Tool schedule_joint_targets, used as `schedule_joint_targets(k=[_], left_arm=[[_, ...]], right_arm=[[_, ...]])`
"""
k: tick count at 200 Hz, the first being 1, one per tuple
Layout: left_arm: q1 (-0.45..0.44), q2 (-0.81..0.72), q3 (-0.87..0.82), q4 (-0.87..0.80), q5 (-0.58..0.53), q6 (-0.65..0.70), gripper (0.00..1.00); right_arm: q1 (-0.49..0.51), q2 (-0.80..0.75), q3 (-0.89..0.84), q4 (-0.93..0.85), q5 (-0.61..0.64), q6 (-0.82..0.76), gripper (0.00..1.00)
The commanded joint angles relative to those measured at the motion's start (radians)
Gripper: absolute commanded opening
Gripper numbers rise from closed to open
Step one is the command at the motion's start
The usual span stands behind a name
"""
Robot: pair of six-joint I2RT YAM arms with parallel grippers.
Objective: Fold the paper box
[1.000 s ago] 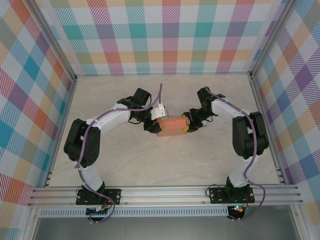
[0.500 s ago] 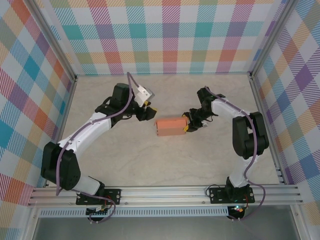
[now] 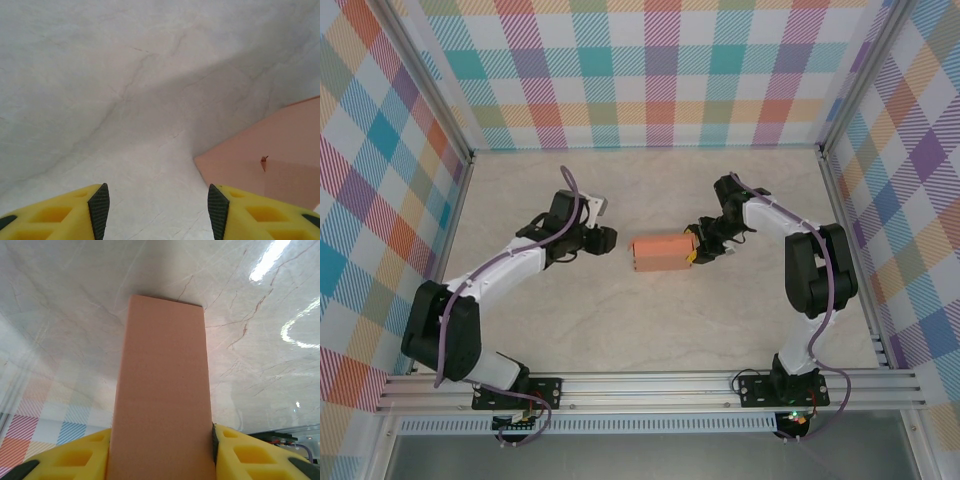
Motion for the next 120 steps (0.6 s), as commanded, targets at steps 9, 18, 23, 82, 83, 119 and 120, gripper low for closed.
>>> schedule_joint_targets(k=[9,18,23,82,83,119,120], left_arm=[[-0.031,0.051,0.028,0.018,0.063,-0.007,0.56],[-0.035,0.054,0.022,0.024,0.063,-0.007,0.56],[-0.034,0.05,0.017,0.031,0.068,-0.007,0.56],[-0.044,0.017,-0.003,0.1,0.173,-0.051,0.57],[-0.044,0.016,-0.002,0.101,0.175,-0.051,0.57],[-0.046,0.017,-0.01,0.1,0.206,-0.046,0.57],[-0.046,0.017,-0.011,0.101,0.207,-0.045,0.57]], right_arm=[[0.007,0.004,0.006,-0.027,0.046,0.055,0.43],[0.007,0.002,0.005,-0.027,0.047,0.055,0.43],[0.007,0.002,0.003,-0.024,0.046,0.055,0.43],[0.007,0.001,0.001,-0.022,0.045,0.051,0.43],[0.007,0.001,0.001,-0.021,0.045,0.051,0.43],[0.006,0.003,0.003,-0.021,0.04,0.048,0.43],[0.006,0.002,0.004,-0.022,0.039,0.047,0.43]])
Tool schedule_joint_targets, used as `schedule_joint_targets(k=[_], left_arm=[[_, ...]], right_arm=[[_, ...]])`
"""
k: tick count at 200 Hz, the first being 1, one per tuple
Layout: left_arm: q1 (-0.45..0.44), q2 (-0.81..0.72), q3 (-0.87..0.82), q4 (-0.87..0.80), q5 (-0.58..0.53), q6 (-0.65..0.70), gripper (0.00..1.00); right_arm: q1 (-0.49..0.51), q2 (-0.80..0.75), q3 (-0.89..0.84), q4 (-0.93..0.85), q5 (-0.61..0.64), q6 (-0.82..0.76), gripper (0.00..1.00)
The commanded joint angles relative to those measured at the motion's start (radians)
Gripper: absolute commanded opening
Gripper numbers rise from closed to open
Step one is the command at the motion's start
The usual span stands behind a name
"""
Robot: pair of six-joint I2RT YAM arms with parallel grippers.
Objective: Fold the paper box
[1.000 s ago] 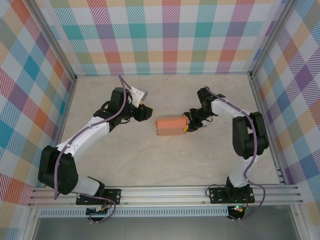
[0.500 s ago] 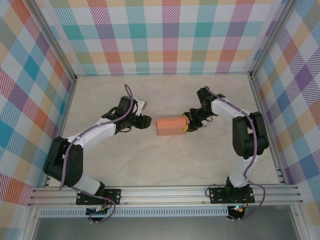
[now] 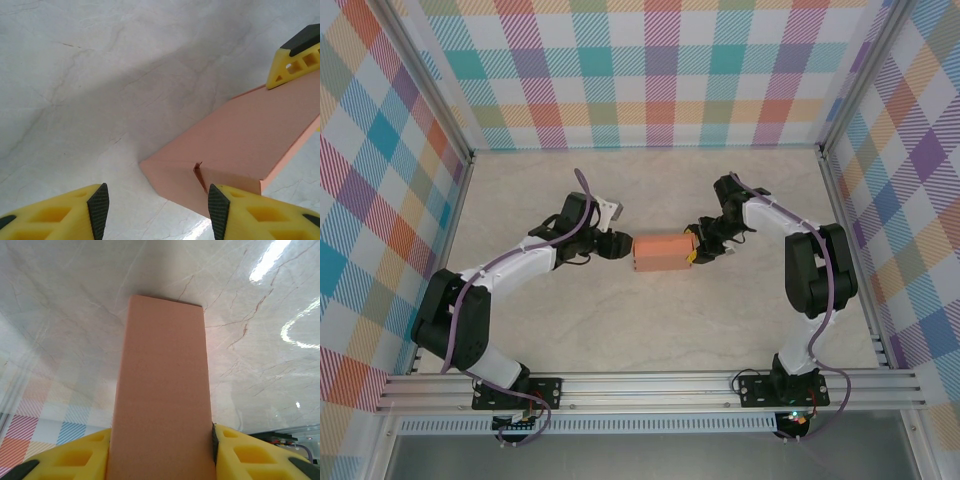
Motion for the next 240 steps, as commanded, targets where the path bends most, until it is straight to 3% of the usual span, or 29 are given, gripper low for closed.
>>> schedule_joint_targets(k=[1,125,240], left_arm=[[-0.01,-0.032,-0.011,0.033,0.054,-0.013,0.57],[-0.017,0.029,-0.009,0.055,0.113,-0.031,0.58],[-0.011,-0.003,-0.058,0.044,0.042,0.164,0.6]], right_arm=[[0.006,0.002,0.003,-0.021,0.038,0.047,0.43],[0.007,0.013,0.007,-0.024,0.034,0.036,0.43],[0.006,0.029,0.012,-0.036,0.082,0.013,0.4]])
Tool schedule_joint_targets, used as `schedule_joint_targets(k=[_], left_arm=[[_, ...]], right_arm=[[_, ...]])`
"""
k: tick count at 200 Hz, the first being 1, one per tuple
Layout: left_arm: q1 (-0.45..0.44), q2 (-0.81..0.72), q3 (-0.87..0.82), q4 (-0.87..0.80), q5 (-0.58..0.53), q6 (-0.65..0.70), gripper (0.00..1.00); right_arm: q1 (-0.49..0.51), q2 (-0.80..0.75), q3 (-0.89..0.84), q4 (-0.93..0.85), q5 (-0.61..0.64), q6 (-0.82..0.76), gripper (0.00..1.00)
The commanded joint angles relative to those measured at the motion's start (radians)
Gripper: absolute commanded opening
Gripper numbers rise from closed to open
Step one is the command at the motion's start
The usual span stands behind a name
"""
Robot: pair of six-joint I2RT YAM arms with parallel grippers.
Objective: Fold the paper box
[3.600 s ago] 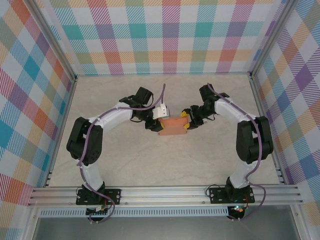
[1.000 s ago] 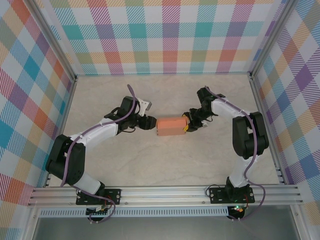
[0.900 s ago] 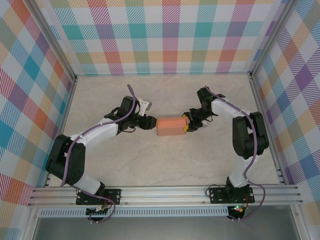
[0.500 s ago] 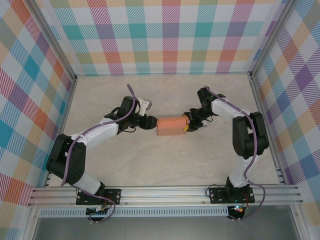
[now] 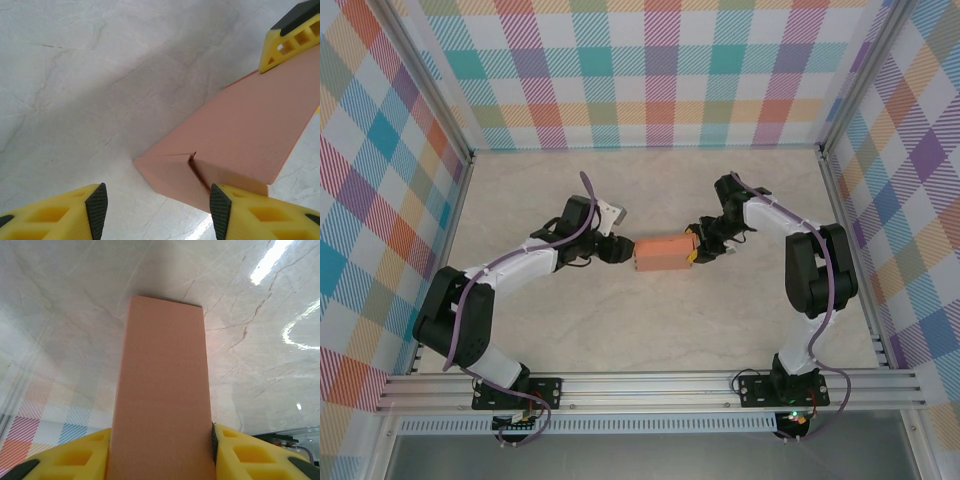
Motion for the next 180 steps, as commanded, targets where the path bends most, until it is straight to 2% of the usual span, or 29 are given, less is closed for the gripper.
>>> schedule_joint_targets(k=[1,43,59,66,76,108,135,180], left_arm=[[-0.01,-0.021,-0.023,-0.007,0.0,0.079,0.6],[0.055,-0.118,-0.026,0.0,-0.002,0.133,0.64],[0.081,-0.14,-0.016,0.013,0.023,0.132,0.75],[0.09,-0.142,-0.006,0.019,0.031,0.127,0.84],[0.093,-0.133,0.015,0.023,0.033,0.115,0.87],[0.091,-0.007,0.125,0.007,0.066,0.072,0.81],[0.078,0.058,0.128,0.085,0.087,0.043,0.8],[0.04,0.112,0.138,0.123,0.085,0.001,0.79]], right_arm=[[0.009,0.03,0.008,-0.032,0.071,0.015,0.4],[0.01,0.056,0.005,-0.036,0.071,-0.001,0.4],[0.009,0.057,0.009,-0.037,0.075,-0.008,0.39],[0.01,0.059,0.013,-0.038,0.077,-0.012,0.39],[0.01,0.06,0.018,-0.042,0.08,-0.017,0.39],[0.01,0.065,0.023,-0.043,0.082,-0.022,0.39],[0.01,0.068,0.025,-0.043,0.078,-0.023,0.39],[0.01,0.068,0.025,-0.045,0.078,-0.024,0.39]])
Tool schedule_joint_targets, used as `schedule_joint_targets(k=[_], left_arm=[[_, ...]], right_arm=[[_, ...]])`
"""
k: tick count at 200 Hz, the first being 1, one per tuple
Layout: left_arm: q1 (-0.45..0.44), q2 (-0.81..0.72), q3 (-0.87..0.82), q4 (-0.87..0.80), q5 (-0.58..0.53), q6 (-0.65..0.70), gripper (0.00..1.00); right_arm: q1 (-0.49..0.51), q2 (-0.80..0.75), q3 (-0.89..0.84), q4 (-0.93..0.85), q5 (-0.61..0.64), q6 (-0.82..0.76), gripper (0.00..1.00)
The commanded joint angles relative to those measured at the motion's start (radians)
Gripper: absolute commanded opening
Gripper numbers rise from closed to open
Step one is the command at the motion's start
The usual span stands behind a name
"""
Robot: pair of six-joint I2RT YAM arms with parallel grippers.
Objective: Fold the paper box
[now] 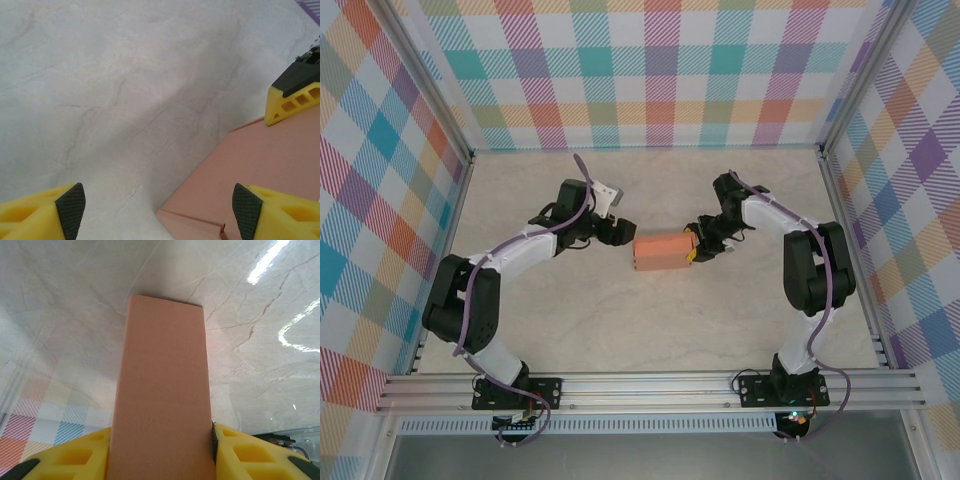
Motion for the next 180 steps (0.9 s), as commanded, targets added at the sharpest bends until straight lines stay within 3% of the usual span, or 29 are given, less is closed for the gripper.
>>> schedule_joint_targets(k=[1,98,180], left_arm=[[-0.031,0.02,0.025,0.048,0.023,-0.027,0.79],[-0.045,-0.03,-0.129,0.06,0.031,0.03,0.77],[-0.046,0.002,-0.164,0.09,-0.004,0.026,0.76]], right_arm=[[0.007,0.048,-0.001,-0.031,0.079,-0.001,0.39],[0.006,0.058,-0.003,-0.031,0.074,-0.002,0.39],[0.007,0.053,-0.004,-0.018,0.07,-0.011,0.43]])
